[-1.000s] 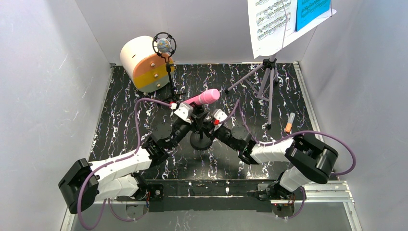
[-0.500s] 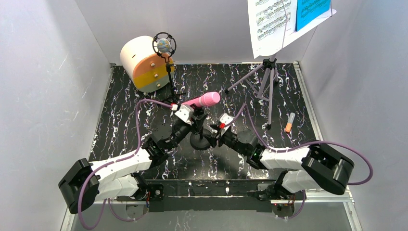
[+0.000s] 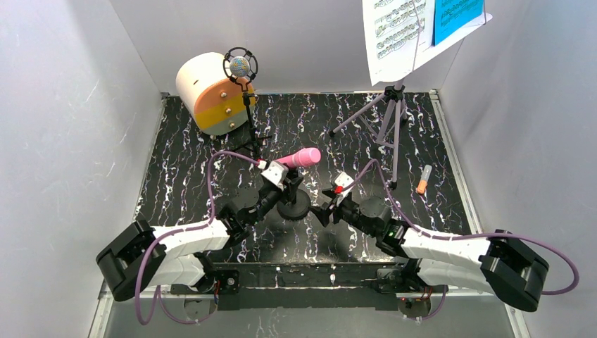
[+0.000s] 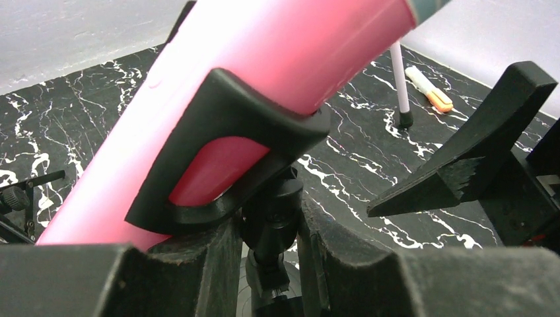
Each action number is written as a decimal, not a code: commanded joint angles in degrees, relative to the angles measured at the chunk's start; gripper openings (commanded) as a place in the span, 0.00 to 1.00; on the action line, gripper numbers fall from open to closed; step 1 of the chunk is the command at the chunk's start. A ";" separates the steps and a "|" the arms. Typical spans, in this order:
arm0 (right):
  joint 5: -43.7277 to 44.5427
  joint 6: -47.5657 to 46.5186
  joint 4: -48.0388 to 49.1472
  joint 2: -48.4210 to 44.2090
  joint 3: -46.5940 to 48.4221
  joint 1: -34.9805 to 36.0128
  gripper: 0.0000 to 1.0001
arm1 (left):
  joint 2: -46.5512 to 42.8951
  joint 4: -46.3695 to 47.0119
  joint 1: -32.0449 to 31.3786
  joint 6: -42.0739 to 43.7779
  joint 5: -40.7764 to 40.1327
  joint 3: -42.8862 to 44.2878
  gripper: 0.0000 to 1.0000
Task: Pack up the instrument practice props
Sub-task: Adjust the microphone stand at the center of the board.
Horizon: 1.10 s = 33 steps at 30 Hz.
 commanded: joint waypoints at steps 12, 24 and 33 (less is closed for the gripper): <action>-0.10 8.56 -15.12 -7.42 3.86 0.19 0.78 | 0.13 4.59 0.15 0.44 -2.68 -2.95 0.35; -1.13 11.69 -28.77 -8.83 14.19 0.20 0.82 | -1.20 6.81 0.19 -1.98 -4.25 -4.69 0.54; -4.80 10.97 -34.22 -10.51 22.92 0.19 0.89 | 2.40 11.09 0.27 -3.94 -4.45 -4.32 0.56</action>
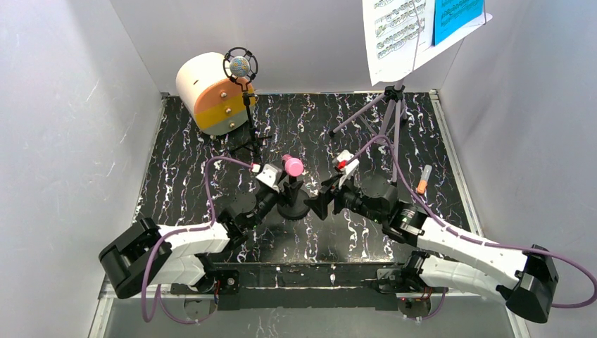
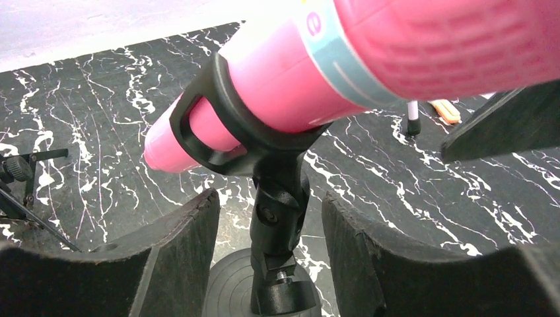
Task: Pack up the instrument practice props
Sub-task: Adjust the microphone stand at the center of the board, then remove the microphone from the microphone stand.
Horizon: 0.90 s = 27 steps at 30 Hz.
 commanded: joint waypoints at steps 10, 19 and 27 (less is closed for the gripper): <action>-4.24 -0.56 -3.45 1.38 16.63 0.15 0.99 | -0.65 5.68 0.75 -2.42 -1.66 -2.82 0.66; -4.60 -1.21 -3.34 9.48 26.77 0.19 0.99 | -0.47 7.35 3.07 -5.90 2.11 -2.85 0.74; 2.82 -3.75 -7.53 12.17 27.95 0.10 0.87 | 0.78 8.37 5.03 -9.64 6.64 -1.46 0.76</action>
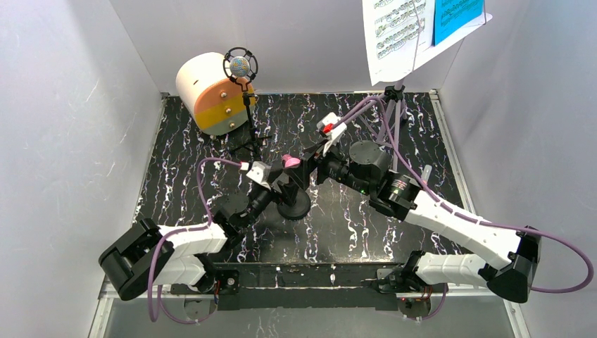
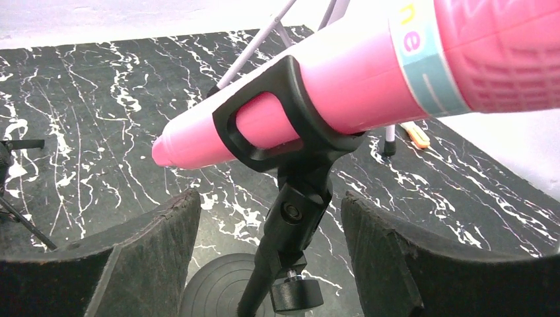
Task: Pack up the instrument practice props
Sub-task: Remove the microphone from the microphone stand.
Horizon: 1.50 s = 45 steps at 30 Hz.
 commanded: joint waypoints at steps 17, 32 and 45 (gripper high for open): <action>5.23 -9.53 -6.48 -7.84 -4.43 -0.29 0.45 | 3.72 6.12 1.82 -3.52 3.79 2.85 0.68; -0.25 -7.66 -10.84 -9.68 -8.56 -0.25 0.13 | 5.15 6.12 1.87 0.46 0.54 3.35 0.19; -3.03 -3.54 -17.35 -11.51 -13.81 -0.29 0.06 | 1.20 5.05 1.87 7.28 -6.65 -0.64 0.10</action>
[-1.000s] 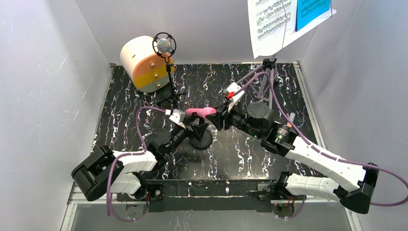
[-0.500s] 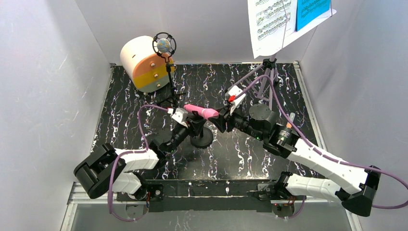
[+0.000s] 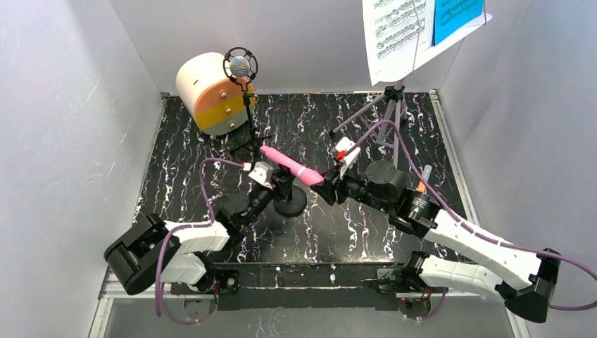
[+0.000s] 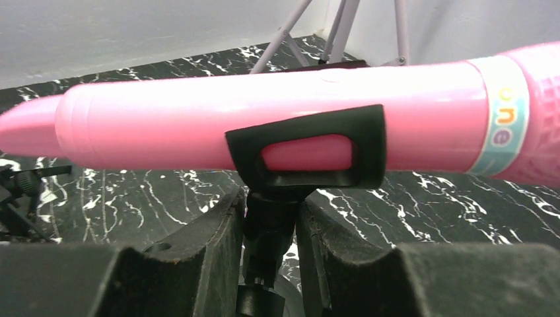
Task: Pack up the instrument practice props
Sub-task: Remove the microphone from the microphone stand.
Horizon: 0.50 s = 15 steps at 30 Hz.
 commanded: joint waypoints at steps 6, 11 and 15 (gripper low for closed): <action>-4.54 4.19 -11.13 3.03 -0.53 0.28 0.08 | -4.97 -1.56 0.81 5.75 -10.74 -3.24 0.08; -6.47 4.44 -10.64 6.48 3.34 0.24 0.28 | -6.10 -3.08 0.81 7.80 -10.42 -3.79 0.08; -5.15 3.61 -14.18 11.29 10.85 0.24 0.44 | -6.12 -4.27 0.81 10.15 -10.00 -3.95 0.07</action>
